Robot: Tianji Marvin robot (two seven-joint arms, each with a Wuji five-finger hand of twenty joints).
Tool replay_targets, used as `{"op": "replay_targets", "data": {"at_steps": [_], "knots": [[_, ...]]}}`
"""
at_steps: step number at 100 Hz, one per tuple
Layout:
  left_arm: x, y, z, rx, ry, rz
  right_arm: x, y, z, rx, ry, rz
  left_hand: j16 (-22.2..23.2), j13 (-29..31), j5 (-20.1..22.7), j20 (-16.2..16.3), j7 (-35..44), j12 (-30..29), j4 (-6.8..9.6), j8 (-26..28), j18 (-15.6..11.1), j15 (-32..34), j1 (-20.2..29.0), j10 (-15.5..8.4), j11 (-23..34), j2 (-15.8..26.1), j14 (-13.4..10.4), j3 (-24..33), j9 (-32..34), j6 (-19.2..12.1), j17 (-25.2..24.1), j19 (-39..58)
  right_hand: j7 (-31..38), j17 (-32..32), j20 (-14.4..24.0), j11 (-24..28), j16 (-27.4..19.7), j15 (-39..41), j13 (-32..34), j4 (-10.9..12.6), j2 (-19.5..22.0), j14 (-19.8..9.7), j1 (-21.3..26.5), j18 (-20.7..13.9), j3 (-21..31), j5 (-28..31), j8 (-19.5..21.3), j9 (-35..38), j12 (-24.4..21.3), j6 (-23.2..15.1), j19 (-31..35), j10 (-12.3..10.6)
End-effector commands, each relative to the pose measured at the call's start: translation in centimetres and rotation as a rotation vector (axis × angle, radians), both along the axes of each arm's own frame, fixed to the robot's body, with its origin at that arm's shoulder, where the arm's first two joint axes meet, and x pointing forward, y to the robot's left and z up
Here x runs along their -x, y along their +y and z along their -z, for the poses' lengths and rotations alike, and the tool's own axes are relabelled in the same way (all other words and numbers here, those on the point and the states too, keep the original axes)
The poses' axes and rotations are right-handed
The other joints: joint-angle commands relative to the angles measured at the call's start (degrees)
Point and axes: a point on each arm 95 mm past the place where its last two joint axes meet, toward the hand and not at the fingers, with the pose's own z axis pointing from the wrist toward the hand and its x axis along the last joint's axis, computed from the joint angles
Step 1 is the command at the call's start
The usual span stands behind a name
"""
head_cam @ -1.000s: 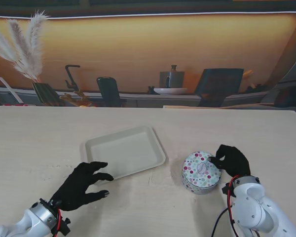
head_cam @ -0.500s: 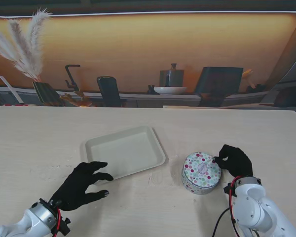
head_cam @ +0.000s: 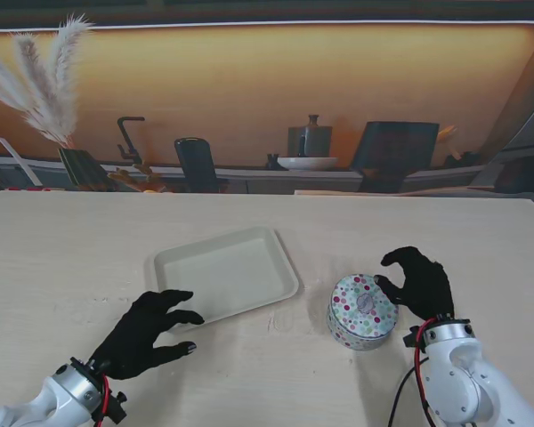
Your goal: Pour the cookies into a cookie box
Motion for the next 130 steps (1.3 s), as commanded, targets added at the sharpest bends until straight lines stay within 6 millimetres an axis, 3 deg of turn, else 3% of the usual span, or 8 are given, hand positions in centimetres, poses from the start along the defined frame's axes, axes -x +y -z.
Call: {"op": "replay_targets", "data": {"at_steps": [1, 27, 58, 76, 130], "knots": [[0.3, -0.2, 0.2, -0.004, 0.013, 0.012, 0.5, 0.4, -0.4, 0.002, 0.003, -0.04, 1.36, 0.58, 0.61, 1.2, -1.25, -0.59, -1.71, 0.11, 0.16, 0.21, 1.1, 0.18, -0.63, 2.7, 0.16, -1.07, 0.96, -0.57, -0.67, -0.72, -4.43, -4.25, -2.59, -3.49, -2.2, -4.26, -5.03, 1.4, 2.45, -2.58, -3.49, -2.07, -1.66, -2.24, -2.04, -3.27, -1.56, -0.32, -4.35, -1.14], [0.4, 0.0, 0.2, -0.008, 0.006, 0.012, 2.3, 2.1, 0.2, 0.109, 0.036, -0.196, 1.37, 0.68, 0.67, 1.16, -1.2, -0.6, -1.68, 0.02, 0.25, 0.24, 1.15, 0.24, -0.61, 2.68, 0.24, -1.14, 1.0, -0.58, -0.65, -0.73, -12.2, -14.31, -10.2, -10.84, -6.19, -12.72, -12.79, 2.0, 9.68, -6.5, -8.61, -5.76, -9.22, -1.88, -7.49, -7.34, -4.33, -3.97, -16.32, -4.54], [0.4, 0.0, 0.1, -0.006, 0.005, 0.011, 3.0, 3.2, 3.6, 0.138, 0.114, -0.241, 1.36, 0.78, 0.67, 1.32, -1.25, -0.62, -1.67, -0.13, 0.28, 0.27, 1.14, 0.27, -0.6, 2.73, 0.24, -1.22, 1.01, -0.48, -0.68, -0.61, -13.87, -16.37, -11.59, -11.07, -7.11, -14.57, -16.74, 2.41, 11.09, -7.91, -8.97, -6.87, -11.79, -5.43, -8.27, -11.82, -4.41, -5.19, -19.47, -6.67], [0.5, 0.0, 0.1, -0.008, 0.008, 0.009, 3.1, 3.2, 5.0, 0.14, 0.147, -0.236, 1.35, 0.76, 0.72, 1.31, -1.16, -0.63, -1.66, -0.1, 0.31, 0.26, 1.19, 0.25, -0.61, 2.66, 0.29, -1.22, 1.01, -0.53, -0.7, -0.64, -13.61, -16.44, -11.48, -10.4, -7.09, -14.46, -17.67, 2.58, 11.06, -7.96, -8.68, -7.33, -11.73, -6.88, -8.17, -13.35, -4.19, -4.77, -19.61, -6.21], [0.5, 0.1, 0.1, -0.005, 0.002, 0.008, 3.8, 2.5, 6.4, 0.137, 0.188, -0.187, 1.35, 0.81, 0.68, 1.39, -1.18, -0.64, -1.66, -0.13, 0.38, 0.27, 1.14, 0.21, -0.62, 2.74, 0.21, -1.3, 0.98, -0.5, -0.7, -0.61, -11.96, -15.32, -10.82, -9.19, -6.72, -13.29, -16.57, 2.72, 10.79, -7.17, -8.27, -7.08, -10.39, -5.64, -7.71, -13.1, -4.09, -2.84, -18.32, -4.18]]}}
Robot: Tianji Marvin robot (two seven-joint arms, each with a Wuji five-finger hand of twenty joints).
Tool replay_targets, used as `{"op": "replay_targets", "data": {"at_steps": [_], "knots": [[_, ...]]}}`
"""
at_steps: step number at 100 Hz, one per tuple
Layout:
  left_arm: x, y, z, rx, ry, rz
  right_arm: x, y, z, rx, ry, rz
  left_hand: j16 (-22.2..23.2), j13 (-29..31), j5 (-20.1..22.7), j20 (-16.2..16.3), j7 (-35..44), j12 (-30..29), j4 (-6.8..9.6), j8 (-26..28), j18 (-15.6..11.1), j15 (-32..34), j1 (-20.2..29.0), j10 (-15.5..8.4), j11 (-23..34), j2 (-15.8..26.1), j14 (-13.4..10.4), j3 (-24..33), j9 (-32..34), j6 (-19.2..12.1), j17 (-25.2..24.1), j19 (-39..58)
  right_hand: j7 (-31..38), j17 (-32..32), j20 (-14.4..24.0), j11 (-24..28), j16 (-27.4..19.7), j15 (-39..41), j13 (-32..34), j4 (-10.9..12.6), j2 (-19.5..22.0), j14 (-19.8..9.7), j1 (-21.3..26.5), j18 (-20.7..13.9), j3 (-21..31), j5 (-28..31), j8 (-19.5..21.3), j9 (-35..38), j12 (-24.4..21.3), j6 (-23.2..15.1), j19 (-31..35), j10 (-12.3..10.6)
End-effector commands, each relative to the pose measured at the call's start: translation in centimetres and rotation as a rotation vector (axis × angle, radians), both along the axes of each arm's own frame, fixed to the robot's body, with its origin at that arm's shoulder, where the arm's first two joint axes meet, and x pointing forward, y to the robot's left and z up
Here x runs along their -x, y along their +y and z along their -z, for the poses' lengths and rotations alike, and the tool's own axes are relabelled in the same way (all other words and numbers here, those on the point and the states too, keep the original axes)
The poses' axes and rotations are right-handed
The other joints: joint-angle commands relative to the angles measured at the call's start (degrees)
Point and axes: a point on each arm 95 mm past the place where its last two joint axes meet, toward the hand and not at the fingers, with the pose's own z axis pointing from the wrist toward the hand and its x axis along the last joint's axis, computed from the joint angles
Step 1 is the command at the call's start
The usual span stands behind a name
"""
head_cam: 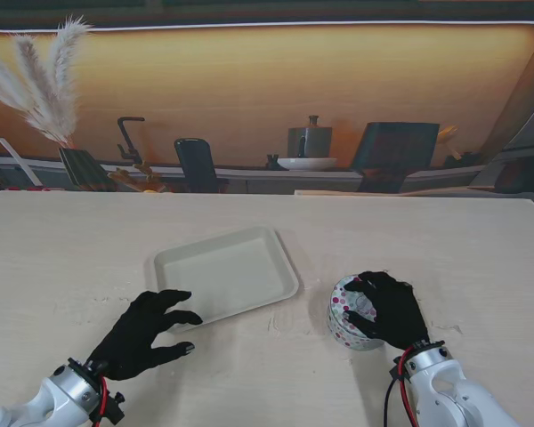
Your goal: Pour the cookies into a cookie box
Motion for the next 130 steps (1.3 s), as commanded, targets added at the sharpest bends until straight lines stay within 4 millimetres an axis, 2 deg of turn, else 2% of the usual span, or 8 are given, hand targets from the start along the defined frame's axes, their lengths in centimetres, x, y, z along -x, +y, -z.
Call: {"op": "replay_targets", "data": {"at_steps": [1, 36, 73, 101, 130], "knots": [[0.4, -0.2, 0.1, -0.001, 0.011, 0.008, 1.0, -0.5, 2.2, 0.02, 0.083, 0.019, 1.34, 0.8, 0.7, 1.38, -1.13, -0.64, -1.66, -0.13, 0.37, 0.26, 1.15, 0.12, -0.62, 2.74, 0.25, -1.29, 0.98, -0.5, -0.7, -0.61, 2.05, 0.04, -0.35, 1.11, 0.43, 1.63, 1.04, 1.67, 0.82, 1.32, -0.94, -0.85, 0.64, 3.85, 0.84, -1.26, 0.37, 5.51, 0.21, 1.98], [0.4, -0.1, 0.1, 0.001, 0.005, 0.006, 0.9, -0.5, 2.4, 0.002, 0.084, 0.031, 1.36, 0.8, 0.79, 1.44, -1.06, -0.63, -1.65, -0.11, 0.35, 0.3, 1.17, 0.26, -0.56, 2.64, 0.26, -1.25, 1.04, -0.55, -0.71, -0.59, 2.71, 0.02, -0.35, 1.26, 0.42, 1.55, 0.99, 1.67, 0.96, 1.22, -1.15, -0.62, 0.87, 3.67, 1.1, -1.1, 0.32, 5.38, 0.85, 1.73], [0.4, -0.1, 0.1, 0.0, 0.0, 0.008, 0.1, -0.2, -0.2, -0.028, -0.014, 0.007, 1.38, 0.92, 0.79, 1.48, -1.06, -0.63, -1.64, -0.1, 0.39, 0.37, 1.17, 0.27, -0.51, 2.61, 0.31, -1.17, 1.11, -0.59, -0.71, -0.58, 3.27, -0.5, -0.57, 1.42, 0.45, 1.54, 0.04, 1.72, 1.44, 0.61, -1.42, -1.13, 0.77, 2.74, 1.35, -1.48, 0.37, 5.0, 0.69, 0.88], [0.4, 0.0, 0.1, -0.001, -0.002, 0.007, -0.3, 0.0, -1.3, -0.035, -0.052, -0.004, 1.36, 0.92, 0.75, 1.44, -1.13, -0.64, -1.64, -0.16, 0.34, 0.37, 1.13, 0.27, -0.5, 2.64, 0.34, -1.13, 1.08, -0.53, -0.71, -0.65, 3.48, -1.17, -0.8, 1.64, 0.42, 1.45, -0.95, 1.77, 1.65, 0.18, -1.5, -1.64, 0.54, 2.3, 1.41, -2.08, 0.45, 4.96, 0.33, 0.81], [0.5, -0.1, 0.1, 0.001, -0.007, 0.012, 0.9, 1.2, -3.5, -0.093, -0.135, -0.037, 1.44, 1.41, 0.19, 1.61, -1.76, -0.63, -1.71, -0.86, 0.45, 0.6, 0.92, 0.39, -0.39, 3.23, 0.56, -1.39, 1.37, -0.12, -0.71, -0.49, 3.82, -0.33, -0.56, 2.0, 0.54, 1.9, -0.22, 1.81, 1.57, 0.87, -1.42, -0.92, 0.38, 2.64, 1.51, -1.63, 0.51, 4.98, 0.9, 1.76]]}}
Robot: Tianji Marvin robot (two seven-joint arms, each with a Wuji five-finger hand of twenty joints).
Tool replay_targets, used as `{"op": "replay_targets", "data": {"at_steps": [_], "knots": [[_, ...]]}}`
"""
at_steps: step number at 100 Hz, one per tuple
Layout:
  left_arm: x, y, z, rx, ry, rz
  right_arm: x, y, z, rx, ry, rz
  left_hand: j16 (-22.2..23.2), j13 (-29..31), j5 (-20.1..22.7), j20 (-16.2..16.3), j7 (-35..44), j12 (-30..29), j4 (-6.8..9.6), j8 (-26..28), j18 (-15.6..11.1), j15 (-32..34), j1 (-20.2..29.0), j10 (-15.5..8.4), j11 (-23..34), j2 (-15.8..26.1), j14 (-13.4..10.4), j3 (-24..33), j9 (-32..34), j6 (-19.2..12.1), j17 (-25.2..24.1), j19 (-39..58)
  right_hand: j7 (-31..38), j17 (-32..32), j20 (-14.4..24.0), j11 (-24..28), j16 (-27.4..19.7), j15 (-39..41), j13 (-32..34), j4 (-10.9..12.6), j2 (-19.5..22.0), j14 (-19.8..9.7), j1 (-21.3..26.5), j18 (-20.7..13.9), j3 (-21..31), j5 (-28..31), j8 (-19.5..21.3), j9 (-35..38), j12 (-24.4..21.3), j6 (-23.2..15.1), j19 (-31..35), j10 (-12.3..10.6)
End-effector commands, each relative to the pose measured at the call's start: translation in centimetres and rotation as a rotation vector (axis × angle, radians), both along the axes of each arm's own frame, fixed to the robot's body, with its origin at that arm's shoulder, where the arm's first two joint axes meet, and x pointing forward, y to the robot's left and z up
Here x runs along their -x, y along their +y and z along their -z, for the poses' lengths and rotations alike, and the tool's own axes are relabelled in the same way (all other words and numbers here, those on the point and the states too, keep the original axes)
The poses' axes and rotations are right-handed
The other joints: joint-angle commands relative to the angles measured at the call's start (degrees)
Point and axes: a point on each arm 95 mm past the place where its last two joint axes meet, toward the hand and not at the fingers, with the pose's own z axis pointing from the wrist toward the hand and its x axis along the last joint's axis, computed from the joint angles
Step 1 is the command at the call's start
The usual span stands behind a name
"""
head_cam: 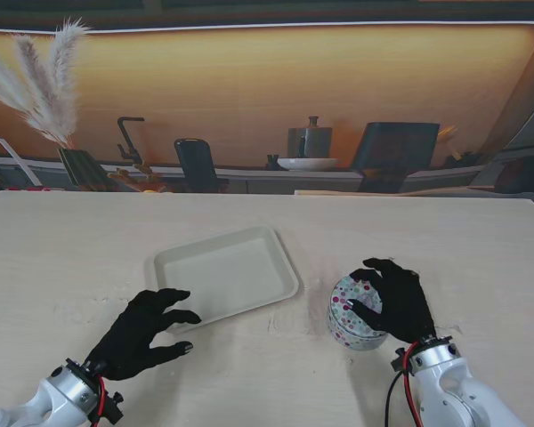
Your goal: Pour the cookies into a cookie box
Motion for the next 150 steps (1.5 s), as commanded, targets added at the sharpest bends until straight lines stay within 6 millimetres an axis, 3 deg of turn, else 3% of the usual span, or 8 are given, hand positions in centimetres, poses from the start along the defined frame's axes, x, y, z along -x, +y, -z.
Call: {"op": "replay_targets", "data": {"at_steps": [1, 23, 46, 89, 110, 150], "knots": [[0.4, -0.3, 0.2, 0.001, 0.012, 0.013, 0.8, 1.3, -0.8, -0.031, -0.025, -0.033, 1.51, 1.71, 0.14, 1.6, -1.76, -0.63, -1.72, -0.77, 0.45, 0.76, 0.9, 0.38, -0.4, 3.28, 0.62, -1.41, 0.7, -0.09, -0.72, -0.48, 0.97, -0.16, -0.51, 0.79, 0.54, 0.24, -0.92, 1.29, 1.57, 0.1, -1.4, -0.81, 0.36, 0.8, 0.85, -1.55, 0.21, 0.57, 0.91, 0.73], [0.4, -0.4, 0.2, 0.005, 0.011, 0.015, 2.6, 3.7, -3.2, -0.116, -0.114, -0.088, 1.84, 2.23, -1.59, 2.23, -2.73, -0.62, -1.76, -1.66, 0.87, 1.4, 0.45, 0.43, -0.33, 3.68, 0.88, -1.93, 0.82, 0.34, -0.64, 0.05, 1.65, 6.77, 3.17, 1.5, 2.59, 4.89, 9.53, 1.26, -0.08, 3.99, -1.24, 4.23, 1.07, 2.46, 1.07, 3.26, 0.5, 2.31, 7.76, 2.45], [0.5, -0.5, 0.3, 0.021, -0.007, 0.016, 4.3, 6.8, -4.1, -0.244, -0.123, -0.141, 2.08, 3.71, -6.35, 2.91, -6.32, -0.6, -2.87, -3.95, 1.76, 2.21, -3.29, 0.98, -0.16, 4.43, 1.94, -4.94, 1.69, 2.36, 0.0, 0.55, -0.17, 12.63, 5.75, -1.72, 3.52, 6.99, 19.98, 0.92, -3.44, 6.6, -0.94, 7.65, 3.03, 8.62, 0.41, 15.61, -0.25, 2.41, 11.6, 3.78], [0.8, -1.0, 0.3, 0.069, -0.007, 0.027, 4.8, 10.7, -3.6, -0.354, -0.001, -0.241, 2.31, 6.31, -10.33, 4.14, -13.24, -1.05, -4.26, -10.26, 3.73, 3.76, -5.22, 1.3, -0.21, 5.43, 2.83, -7.04, 2.32, 4.23, 2.5, 1.42, -3.8, 13.43, 6.29, -2.88, 3.16, 6.26, 21.24, 1.01, -5.39, 6.48, 0.73, 7.58, 2.07, 6.24, 1.13, 14.39, -0.14, 4.95, 11.07, 4.0], [1.2, -1.4, 0.5, 0.102, 0.009, 0.04, 4.7, 11.3, -3.5, -0.374, 0.023, -0.256, 2.23, 6.35, -10.43, 4.45, -13.35, -1.25, -4.26, -10.93, 4.1, 3.84, -5.39, 1.08, -0.22, 5.49, 2.75, -7.13, 2.23, 3.49, 2.77, 1.62, -3.68, 13.4, 6.56, -3.28, 3.13, 6.17, 21.33, 1.03, -6.52, 6.48, 1.4, 7.79, 2.94, 5.43, 1.73, 14.16, -0.32, 2.46, 10.88, 3.66], [0.9, -1.8, 1.0, 0.217, 0.0, 0.035, 4.3, 12.0, -3.4, -0.398, 0.029, -0.281, 2.7, 7.94, -9.11, 5.71, -11.66, -1.08, -4.29, -10.53, 6.29, 5.03, -5.43, 1.28, 0.5, 5.01, 3.54, -7.13, 3.65, 3.85, 5.01, 2.93, -3.94, 13.33, 6.85, -3.59, 3.12, 6.14, 21.3, 0.84, -6.37, 6.43, 0.91, 7.7, 2.55, 3.23, 2.12, 13.53, -0.43, 1.61, 10.71, 3.52]]}}
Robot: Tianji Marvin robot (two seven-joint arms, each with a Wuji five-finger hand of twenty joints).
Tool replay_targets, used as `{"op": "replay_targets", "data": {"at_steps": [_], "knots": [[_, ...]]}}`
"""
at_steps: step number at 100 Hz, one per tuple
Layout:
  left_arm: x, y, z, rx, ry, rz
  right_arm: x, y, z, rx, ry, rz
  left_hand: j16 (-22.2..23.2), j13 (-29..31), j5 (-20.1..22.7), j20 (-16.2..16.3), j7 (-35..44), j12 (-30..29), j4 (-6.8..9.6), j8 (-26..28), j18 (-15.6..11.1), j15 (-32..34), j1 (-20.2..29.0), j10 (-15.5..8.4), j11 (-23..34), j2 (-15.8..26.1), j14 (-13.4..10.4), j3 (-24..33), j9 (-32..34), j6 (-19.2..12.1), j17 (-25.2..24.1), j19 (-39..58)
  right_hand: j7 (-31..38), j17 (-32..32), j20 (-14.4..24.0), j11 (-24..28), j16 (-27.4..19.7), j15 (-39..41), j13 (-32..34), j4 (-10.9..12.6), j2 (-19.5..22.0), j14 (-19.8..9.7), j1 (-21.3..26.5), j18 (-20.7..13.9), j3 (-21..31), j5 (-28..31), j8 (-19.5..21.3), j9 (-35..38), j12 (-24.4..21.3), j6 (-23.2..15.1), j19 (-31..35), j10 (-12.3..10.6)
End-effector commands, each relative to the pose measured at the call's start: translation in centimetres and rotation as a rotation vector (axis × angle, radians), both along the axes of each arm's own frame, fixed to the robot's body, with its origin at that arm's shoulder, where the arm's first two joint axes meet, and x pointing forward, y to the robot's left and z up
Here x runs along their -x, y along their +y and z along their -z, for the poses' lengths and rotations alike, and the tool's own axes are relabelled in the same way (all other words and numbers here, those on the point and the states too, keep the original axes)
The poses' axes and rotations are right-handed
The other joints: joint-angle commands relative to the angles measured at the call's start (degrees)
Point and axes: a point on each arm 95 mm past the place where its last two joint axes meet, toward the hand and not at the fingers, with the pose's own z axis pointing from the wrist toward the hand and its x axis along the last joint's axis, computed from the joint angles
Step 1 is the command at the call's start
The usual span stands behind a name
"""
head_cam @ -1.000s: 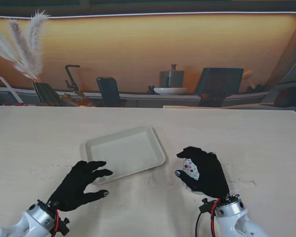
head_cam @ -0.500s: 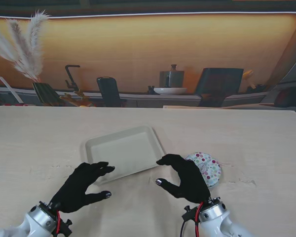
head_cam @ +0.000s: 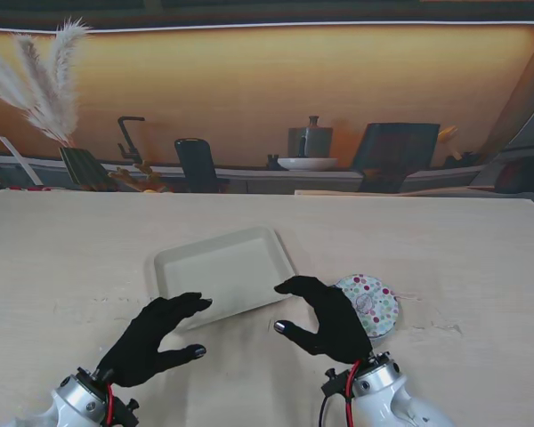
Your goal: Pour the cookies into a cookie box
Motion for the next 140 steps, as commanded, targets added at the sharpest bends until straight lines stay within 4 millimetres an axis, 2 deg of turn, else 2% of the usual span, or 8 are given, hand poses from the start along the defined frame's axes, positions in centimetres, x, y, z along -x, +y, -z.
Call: {"op": "replay_targets", "data": {"at_steps": [1, 23, 27, 34, 45, 64, 90, 140], "knots": [[0.0, -0.2, 0.2, 0.005, 0.008, 0.005, 0.1, 0.4, 0.0, -0.006, 0.013, -0.014, 1.4, 1.14, -0.51, 1.44, 0.34, -0.37, -2.02, -0.26, 0.97, 0.65, -1.16, -0.11, 0.39, 2.17, 0.57, -1.09, 1.38, -0.32, 0.15, 0.62, -0.92, -0.33, 1.05, -0.82, -0.02, -0.72, 0.98, 0.83, -0.4, 1.28, 0.78, 0.7, 0.25, -1.61, 0.71, -0.9, -0.35, -2.29, -0.11, -0.62], [-0.8, -0.3, 0.5, 0.064, 0.025, 0.01, 0.0, 0.4, 0.1, 0.0, 0.005, -0.019, 0.6, 0.02, -0.76, 1.73, 0.53, -0.67, -2.05, -0.18, 1.01, -0.41, -1.13, -0.06, -0.13, 1.79, 0.0, -1.03, 0.17, -0.38, -0.06, 0.45, -1.14, -0.35, 1.2, -1.07, -0.09, -0.89, 0.77, 0.85, -0.17, 1.16, 0.58, 0.65, -0.5, -2.52, 0.32, -1.39, -0.45, -2.47, -0.2, -0.8], [-0.8, -0.4, 0.5, 0.075, 0.027, 0.011, 0.1, 0.4, 0.1, 0.002, 0.004, -0.019, 0.32, -0.41, -1.02, 1.73, 0.45, -0.82, -2.0, -0.21, 0.9, -0.8, -0.95, -0.17, -0.42, 1.65, -0.24, -0.92, -0.53, -0.48, -0.18, 0.35, -1.16, -0.35, 1.23, -1.03, -0.09, -0.89, 0.86, 0.88, -0.11, 1.28, 0.53, 0.65, -0.61, -2.76, 0.24, -1.34, -0.44, -1.8, -0.21, -0.83], [-0.9, -0.4, 0.5, 0.082, 0.028, 0.012, 0.2, 0.4, 0.2, 0.001, 0.005, -0.015, 0.07, -0.13, -0.45, 1.8, 0.75, -0.97, -1.99, -0.1, 1.38, -0.98, -1.13, -0.05, -0.45, 1.57, -0.01, -0.97, -0.36, -0.64, 0.21, 0.42, -1.71, -0.17, 1.37, -0.83, -0.08, -0.83, 1.11, 0.96, 0.07, 1.29, 0.3, 0.62, -0.72, -3.91, -0.23, -1.53, -0.34, 1.48, -0.11, -0.19], [-0.9, -0.5, 0.5, 0.09, 0.029, 0.017, 0.4, 0.4, 0.3, -0.009, 0.006, -0.009, -0.08, 0.42, -0.22, 2.0, 0.92, -1.21, -2.0, -0.03, 1.9, -0.94, -1.3, 0.02, -0.57, 1.64, 0.19, -0.98, -0.19, -0.59, 1.02, 0.71, -1.49, 0.19, 1.52, -0.33, -0.04, -0.67, 1.59, 1.06, 0.43, 1.39, 0.41, 0.68, -0.45, -3.35, -0.51, -1.18, -0.13, 2.17, -0.03, 0.15], [-1.1, -0.8, 0.6, 0.112, 0.038, 0.03, 0.4, 0.4, 0.2, -0.012, 0.009, -0.005, -0.35, 0.9, -0.17, 2.31, 0.99, -1.42, -1.99, 0.01, 2.26, -0.99, -1.29, -0.08, -0.58, 1.77, -0.11, -0.87, -0.05, -0.69, 1.67, 0.99, -1.36, 0.41, 1.56, -0.25, -0.07, -0.74, 1.48, 0.98, 0.55, 1.37, -0.14, 0.67, -0.56, -3.67, -0.88, -1.48, -0.1, 1.96, -0.2, 0.1], [-1.2, -0.7, 0.6, 0.138, 0.044, 0.027, 0.5, 0.3, 0.3, -0.006, 0.023, -0.011, -0.18, 2.09, 0.55, 2.93, 1.43, -1.02, -1.98, 0.25, 2.94, -0.23, -1.17, 0.5, 0.59, 1.64, 0.65, -0.82, 1.55, -0.5, 2.51, 1.77, -2.85, 0.24, 1.63, -0.55, -0.25, -1.16, 1.23, 1.0, 1.17, 1.37, -0.66, 0.62, -1.88, -4.71, -2.24, -1.92, -0.27, 2.87, -0.45, 0.2], [-1.0, -0.3, 0.5, 0.142, 0.04, 0.018, 0.5, 0.5, 0.2, -0.026, 0.047, -0.008, 0.54, 2.66, 0.86, 3.52, 1.41, -0.82, -1.94, 0.3, 3.53, 1.19, -1.14, 0.68, 0.99, 1.64, 1.52, -0.74, 2.18, -0.41, 2.96, 2.92, -2.76, 0.22, 1.74, -0.95, -0.31, -1.26, 1.38, 1.25, 2.09, 1.58, -0.68, 0.98, -3.21, -3.9, -3.18, -1.1, -0.51, 2.35, -0.72, 0.16]]}}
